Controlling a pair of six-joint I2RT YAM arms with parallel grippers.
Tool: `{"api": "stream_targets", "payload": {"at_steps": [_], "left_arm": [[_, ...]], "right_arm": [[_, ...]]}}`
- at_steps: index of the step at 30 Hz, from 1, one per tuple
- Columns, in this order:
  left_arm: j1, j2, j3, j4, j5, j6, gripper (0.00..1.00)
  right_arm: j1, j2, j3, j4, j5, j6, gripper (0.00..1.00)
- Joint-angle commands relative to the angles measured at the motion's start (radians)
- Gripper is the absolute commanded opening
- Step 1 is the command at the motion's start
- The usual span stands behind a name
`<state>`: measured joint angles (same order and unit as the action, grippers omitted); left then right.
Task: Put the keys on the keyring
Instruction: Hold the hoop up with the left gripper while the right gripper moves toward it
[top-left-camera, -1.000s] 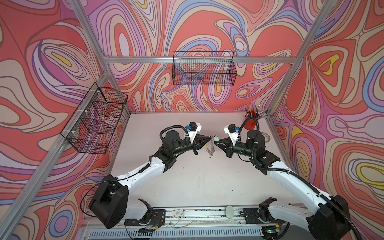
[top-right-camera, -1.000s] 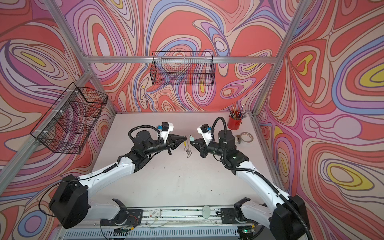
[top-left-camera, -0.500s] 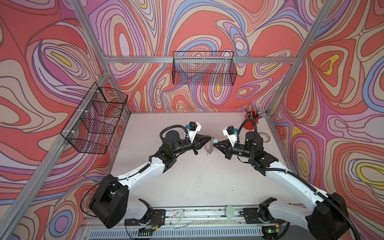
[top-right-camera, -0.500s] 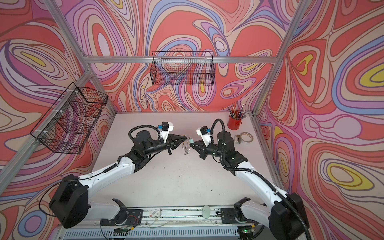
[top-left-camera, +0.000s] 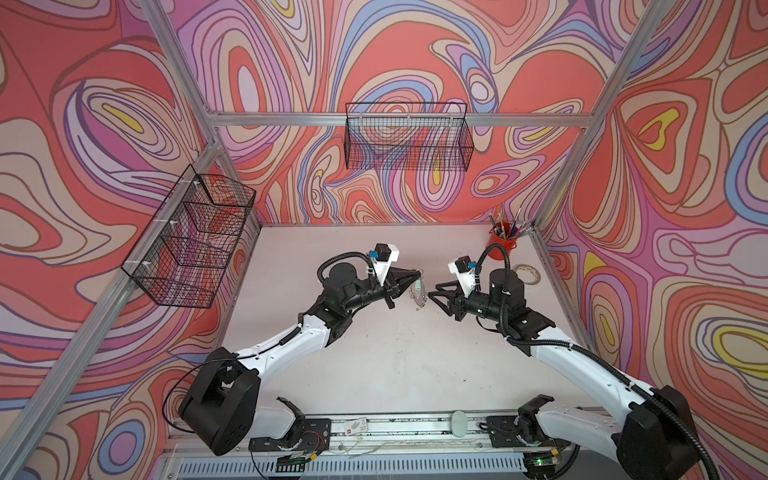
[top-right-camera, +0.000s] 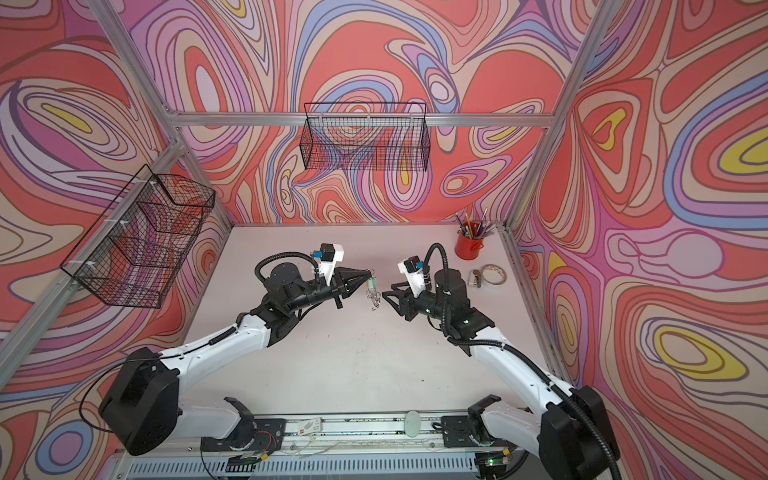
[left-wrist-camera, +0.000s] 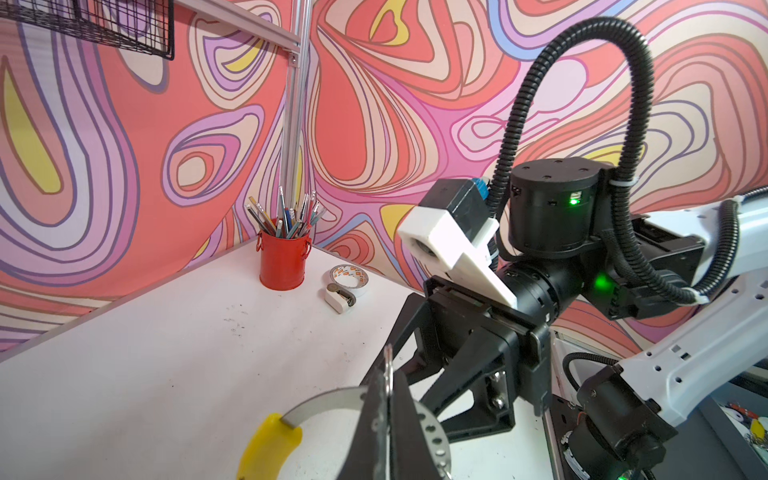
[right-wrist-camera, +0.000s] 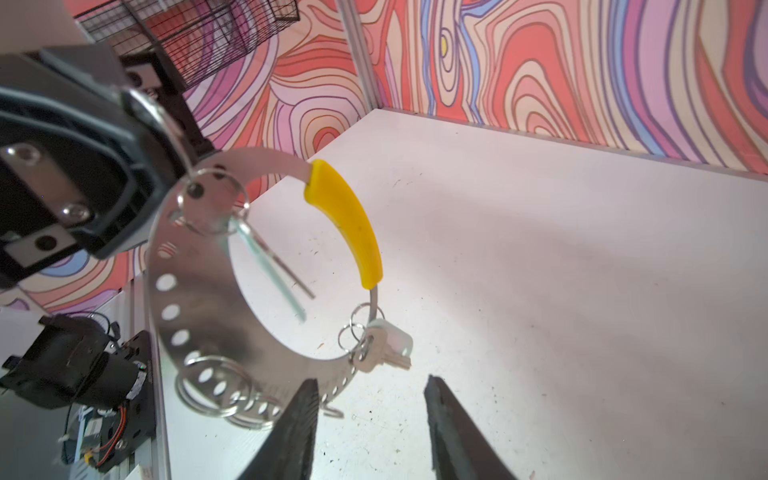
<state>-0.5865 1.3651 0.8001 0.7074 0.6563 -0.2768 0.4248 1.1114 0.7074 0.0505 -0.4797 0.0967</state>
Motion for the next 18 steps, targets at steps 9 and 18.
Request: {"api": "stream_targets", "payload": {"at_steps": [9, 18], "left_arm": [[0.017, -0.046, -0.011, -0.117, 0.006, 0.016, 0.00], [0.016, 0.025, 0.089, -0.472, -0.013, 0.082, 0.00]], "right_arm": [[-0.003, -0.143, -0.049, -0.007, 0.385, 0.029, 0.98], [-0.004, -0.155, -0.085, 0.023, 0.485, 0.058, 0.98]]}}
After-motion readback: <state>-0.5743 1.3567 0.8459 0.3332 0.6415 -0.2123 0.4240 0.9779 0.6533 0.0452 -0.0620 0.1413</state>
